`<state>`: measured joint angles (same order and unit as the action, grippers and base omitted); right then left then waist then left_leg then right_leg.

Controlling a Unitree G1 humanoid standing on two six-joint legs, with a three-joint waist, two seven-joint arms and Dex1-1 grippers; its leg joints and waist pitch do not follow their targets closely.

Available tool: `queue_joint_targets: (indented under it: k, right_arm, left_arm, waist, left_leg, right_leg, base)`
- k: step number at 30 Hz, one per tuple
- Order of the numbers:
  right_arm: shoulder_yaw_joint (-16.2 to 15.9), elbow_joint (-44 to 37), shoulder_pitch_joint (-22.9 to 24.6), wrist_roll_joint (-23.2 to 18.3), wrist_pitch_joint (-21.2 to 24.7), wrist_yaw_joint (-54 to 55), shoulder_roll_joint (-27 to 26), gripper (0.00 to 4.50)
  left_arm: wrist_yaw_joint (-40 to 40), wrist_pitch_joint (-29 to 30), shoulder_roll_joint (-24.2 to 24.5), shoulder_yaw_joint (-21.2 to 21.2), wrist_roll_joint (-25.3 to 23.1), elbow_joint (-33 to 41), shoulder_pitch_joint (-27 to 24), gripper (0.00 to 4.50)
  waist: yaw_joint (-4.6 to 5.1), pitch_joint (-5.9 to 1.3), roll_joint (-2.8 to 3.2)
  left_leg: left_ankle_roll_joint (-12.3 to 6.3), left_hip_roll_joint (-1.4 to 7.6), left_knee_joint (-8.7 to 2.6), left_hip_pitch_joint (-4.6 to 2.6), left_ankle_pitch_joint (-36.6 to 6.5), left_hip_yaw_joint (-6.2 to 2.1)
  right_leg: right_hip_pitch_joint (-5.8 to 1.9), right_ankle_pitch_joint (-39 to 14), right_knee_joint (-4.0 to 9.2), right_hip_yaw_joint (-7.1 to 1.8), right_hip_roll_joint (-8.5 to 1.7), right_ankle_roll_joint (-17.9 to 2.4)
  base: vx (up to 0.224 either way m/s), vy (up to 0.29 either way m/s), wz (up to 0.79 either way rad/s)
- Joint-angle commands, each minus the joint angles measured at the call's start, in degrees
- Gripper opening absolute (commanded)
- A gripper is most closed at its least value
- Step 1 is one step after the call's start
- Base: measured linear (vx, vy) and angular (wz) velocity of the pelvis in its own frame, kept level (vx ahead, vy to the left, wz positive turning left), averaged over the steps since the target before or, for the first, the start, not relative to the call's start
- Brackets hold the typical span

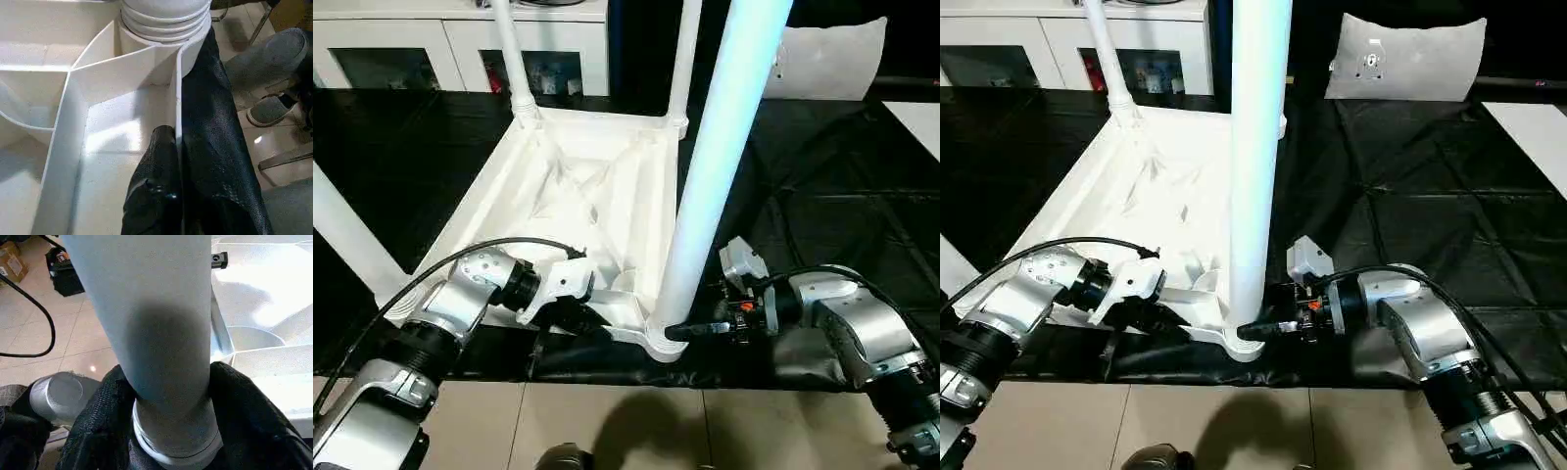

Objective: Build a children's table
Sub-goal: Rotate leg to tighten

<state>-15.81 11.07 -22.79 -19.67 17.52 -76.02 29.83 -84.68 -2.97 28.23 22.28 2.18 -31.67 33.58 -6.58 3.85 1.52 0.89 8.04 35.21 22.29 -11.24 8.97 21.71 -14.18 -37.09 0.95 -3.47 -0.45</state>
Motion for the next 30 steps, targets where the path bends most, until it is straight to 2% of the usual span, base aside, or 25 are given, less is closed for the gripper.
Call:
queue_joint_targets:
  k: [1, 3, 4, 5, 6, 7, 8, 10, 11, 12, 13, 15, 17, 18, 19, 20, 21, 22, 23, 25, 27, 28, 29, 30]
  right_arm:
    - [0.05, -2.83, 1.18, -1.68, 1.83, -0.39, -0.58, 2.00]
    - [0.72, -6.33, 4.13, -1.72, 3.16, 5.30, -2.80, 2.00]
    - [0.76, -6.46, 4.28, -1.56, 3.21, 5.90, -3.03, 1.99]
    - [1.20, -7.68, 5.83, 0.26, 3.70, 12.39, -5.59, 1.99]
    - [1.28, -7.94, 6.35, 1.27, 3.70, 15.06, -6.67, 1.99]
    - [1.29, -8.03, 6.45, 1.47, 3.75, 15.59, -6.88, 1.99]
    - [1.58, -8.36, 7.03, 2.99, 4.48, 20.72, -9.35, 1.99]
    - [2.40, -8.35, 7.12, 3.90, 6.31, 26.89, -13.06, 1.97]
    - [2.60, -8.49, 7.16, 4.05, 6.85, 28.22, -13.92, 1.97]
    - [3.15, -8.15, 6.68, 4.36, 7.66, 31.10, -15.90, 1.96]
    - [3.81, -7.98, 6.11, 4.89, 8.94, 34.68, -18.39, 1.96]
    - [4.50, -7.63, 5.44, 5.56, 10.40, 38.83, -21.16, 1.96]
    - [5.86, -5.21, 3.25, 7.05, 11.62, 47.22, -26.71, 1.96]
    - [6.36, -4.16, 2.30, 7.62, 12.14, 50.51, -28.82, 1.96]
    - [7.16, -2.30, 0.49, 9.19, 12.60, 56.25, -32.37, 1.96]
    - [7.37, -1.95, 0.02, 9.85, 12.79, 57.81, -33.29, 1.96]
    - [7.32, -1.86, -0.20, 10.04, 12.17, 58.02, -33.72, 1.96]
    - [7.32, -1.88, -0.21, 10.05, 12.13, 58.04, -33.76, 2.52]
    - [6.85, -2.57, 0.18, 10.48, 10.53, 57.33, -33.37, 2.52]
    - [6.49, -3.80, 1.33, 11.32, 8.65, 56.09, -32.11, 2.73]
    - [6.84, -4.63, 2.39, 11.47, 7.72, 55.05, -31.12, 3.03]
    - [7.40, -5.60, 3.44, 11.26, 6.73, 53.24, -29.58, 3.12]
    - [7.60, -5.88, 3.74, 11.25, 6.44, 52.81, -29.16, 3.16]
    - [8.15, -6.94, 4.61, 10.52, 5.47, 50.52, -27.47, 3.23]
  left_arm:
    - [0.71, 1.91, -0.56, -0.62, 0.60, 1.33, -0.61, 0.00]
    - [6.98, 6.50, -2.79, -2.54, 0.83, 2.51, -0.45, 0.00]
    - [7.43, 6.93, -2.98, -2.67, 0.84, 2.60, -0.43, 0.00]
    - [12.27, 11.58, -4.91, -4.08, 1.02, 3.47, -0.15, 0.00]
    - [13.82, 13.16, -5.77, -4.66, 1.38, 3.94, -0.14, 0.00]
    - [14.09, 13.44, -5.95, -4.80, 1.50, 4.07, -0.15, 0.00]
    - [16.83, 15.92, -7.77, -5.84, 2.31, 4.95, -0.15, 0.00]
    - [20.87, 18.01, -10.07, -6.57, 2.04, 5.34, 0.11, 0.00]
    - [21.75, 18.51, -10.50, -6.71, 1.90, 5.57, 0.11, 0.00]
    - [23.64, 19.67, -11.66, -7.08, 1.80, 5.52, 0.37, 0.00]
    - [26.30, 21.19, -13.18, -7.67, 1.53, 5.65, 0.64, 0.00]
    - [28.91, 22.97, -14.86, -8.19, 1.21, 5.86, 0.97, 0.00]
    - [33.96, 24.82, -17.90, -8.90, 0.21, 5.62, 1.70, 0.00]
    - [35.83, 25.73, -19.05, -9.12, -0.23, 5.71, 1.93, 0.00]
    - [39.10, 26.99, -20.83, -9.29, -1.21, 6.18, 2.25, 0.00]
    - [39.63, 27.43, -21.22, -9.14, -1.44, 6.56, 2.24, 0.00]
    - [39.86, 27.44, -21.42, -8.88, -1.68, 6.77, 2.25, 0.00]
    - [39.88, 27.47, -21.45, -8.87, -1.71, 6.81, 2.25, 0.00]
    - [39.48, 27.77, -21.34, -8.42, -2.17, 7.27, 2.12, 0.00]
    - [38.67, 27.79, -20.45, -7.66, -2.71, 7.75, 1.78, 0.00]
    - [37.80, 27.74, -19.52, -7.16, -3.08, 8.19, 1.27, 0.00]
    - [36.36, 27.25, -18.26, -6.66, -3.54, 8.69, 0.52, 0.00]
    - [35.99, 27.22, -17.90, -6.51, -3.72, 8.94, 0.24, 0.00]
    - [34.45, 26.70, -16.55, -6.06, -4.00, 9.40, -0.45, 0.00]
  waist:
    - [0.13, -3.81, -0.48]
    - [0.27, -3.44, -0.13]
    - [0.17, -3.45, -0.20]
    - [0.54, -3.18, -0.27]
    - [0.66, -2.81, -0.39]
    - [0.91, -2.75, -0.39]
    - [1.25, -2.28, -0.30]
    - [2.37, -2.10, -0.55]
    - [2.67, -1.95, -0.53]
    - [3.08, -1.96, -0.61]
    - [3.50, -1.81, -0.67]
    - [3.73, -1.83, -0.62]
    - [3.96, -1.94, -0.40]
    - [4.33, -1.97, -0.42]
    - [4.36, -2.39, -0.29]
    - [4.53, -2.35, -0.25]
    - [4.44, -2.72, -0.27]
    - [4.39, -2.85, -0.23]
    - [4.19, -3.09, -0.27]
    - [4.06, -3.28, -0.09]
    - [3.98, -3.03, -0.22]
    - [3.88, -2.83, -0.21]
    - [3.88, -2.83, -0.21]
    - [3.80, -2.74, -0.13]
  left_leg:
    - [-5.99, 5.19, -4.01, -1.22, -3.88, -1.22]
    - [-5.77, 5.38, -4.26, -1.25, -4.57, -1.25]
    - [-5.50, 5.37, -4.26, -1.36, -4.73, -1.31]
    - [-4.95, 5.15, -4.48, -1.22, -5.63, -1.29]
    - [-4.00, 5.00, -4.67, -1.30, -7.69, -1.36]
    - [-2.80, 4.87, -4.89, -1.38, -9.41, -1.43]
    - [-2.21, 4.85, -5.14, -1.22, -10.39, -1.49]
    - [0.00, 4.61, -5.68, -0.98, -12.90, -1.73]
    - [0.26, 4.54, -5.78, -0.91, -13.35, -1.77]
    - [0.33, 4.51, -5.71, -1.25, -13.98, -1.63]
    - [0.02, 4.38, -5.70, -1.17, -13.64, -1.52]
    - [0.04, 4.33, -5.78, -1.23, -13.25, -1.50]
    - [-0.14, 4.26, -5.82, -1.17, -11.60, -1.41]
    - [-0.09, 4.19, -5.80, -1.10, -10.66, -1.26]
    - [-0.04, 4.11, -5.61, -1.17, -9.16, -1.31]
    - [-0.20, 4.15, -5.66, -1.13, -8.30, -1.26]
    - [-1.60, 4.10, -5.41, -1.12, -4.78, -1.16]
    - [-2.46, 4.09, -5.29, -1.14, -3.45, -1.09]
    - [-4.27, 4.17, -5.08, -1.02, -0.41, -1.03]
    - [-6.30, 4.17, -4.66, -0.83, 2.56, -0.98]
    - [-7.23, 4.27, -4.69, -0.74, 1.88, -0.89]
    - [-6.99, 4.50, -4.95, -0.86, -0.75, -0.94]
    - [-6.99, 4.50, -4.95, -0.86, -0.75, -0.94]
    - [-6.57, 4.70, -5.07, -0.95, -2.23, -0.92]
  right_leg:
    - [-2.15, 5.37, 3.59, -1.98, -5.35, -18.01]
    - [-1.91, 5.17, 3.80, -2.11, -5.37, -17.83]
    - [-1.88, 5.12, 3.81, -2.11, -5.37, -17.77]
    - [-1.85, 3.77, 3.96, -2.14, -5.37, -17.81]
    - [-1.68, -0.24, 4.55, -2.18, -5.42, -17.34]
    - [-1.86, -4.86, 4.95, -2.22, -5.57, -16.47]
    - [-1.78, -7.15, 5.22, -2.29, -5.62, -16.02]
    - [-1.88, -13.36, 5.59, -2.27, -5.46, -13.81]
    - [-1.89, -14.49, 5.75, -2.30, -5.47, -13.26]
    - [-1.57, -16.03, 6.09, -2.45, -5.44, -12.48]
    - [-1.46, -16.39, 6.22, -2.59, -5.33, -12.12]
    - [-1.33, -17.44, 6.37, -2.69, -5.31, -11.28]
    - [-1.32, -15.13, 6.31, -2.69, -5.11, -11.19]
    - [-1.20, -13.21, 6.23, -2.74, -5.06, -11.78]
    - [-1.50, -10.64, 6.06, -2.61, -5.09, -12.16]
    - [-1.49, -8.69, 5.96, -2.60, -4.98, -12.46]
    - [-1.94, -1.48, 5.53, -2.48, -4.83, -13.02]
    - [-2.05, 1.43, 5.34, -2.47, -4.82, -13.26]
    - [-2.31, 7.57, 4.79, -2.37, -4.82, -13.82]
    - [-2.41, 14.69, 4.18, -2.24, -4.80, -14.62]
    - [-2.37, 15.66, 4.29, -2.08, -4.88, -15.06]
    - [-2.40, 11.92, 4.65, -2.05, -5.06, -15.23]
    - [-2.40, 11.92, 4.65, -2.05, -5.06, -15.23]
    - [-2.42, 9.58, 4.83, -2.09, -5.07, -15.02]
  base:
    - [0.000, 0.000, 0.00]
    - [0.000, 0.000, 0.00]
    - [0.000, 0.000, 0.00]
    - [0.000, 0.000, 0.00]
    - [0.000, 0.000, 0.00]
    - [0.000, 0.000, 0.00]
    - [0.000, 0.000, 0.00]
    - [0.000, 0.000, 0.00]
    - [0.000, 0.000, 0.00]
    - [0.000, 0.000, 0.00]
    - [0.000, 0.000, 0.00]
    - [0.000, 0.000, 0.00]
    - [0.000, 0.000, 0.00]
    - [0.000, 0.000, 0.00]
    - [0.000, 0.000, 0.00]
    - [0.000, 0.000, 0.00]
    - [0.000, 0.000, 0.00]
    - [0.054, -0.004, 0.01]
    - [0.058, -0.004, 0.01]
    - [0.029, -0.002, 0.01]
    - [0.000, 0.000, 0.00]
    - [0.000, 0.000, 0.00]
    - [0.000, 0.000, 0.00]
    - [0.000, 0.000, 0.00]
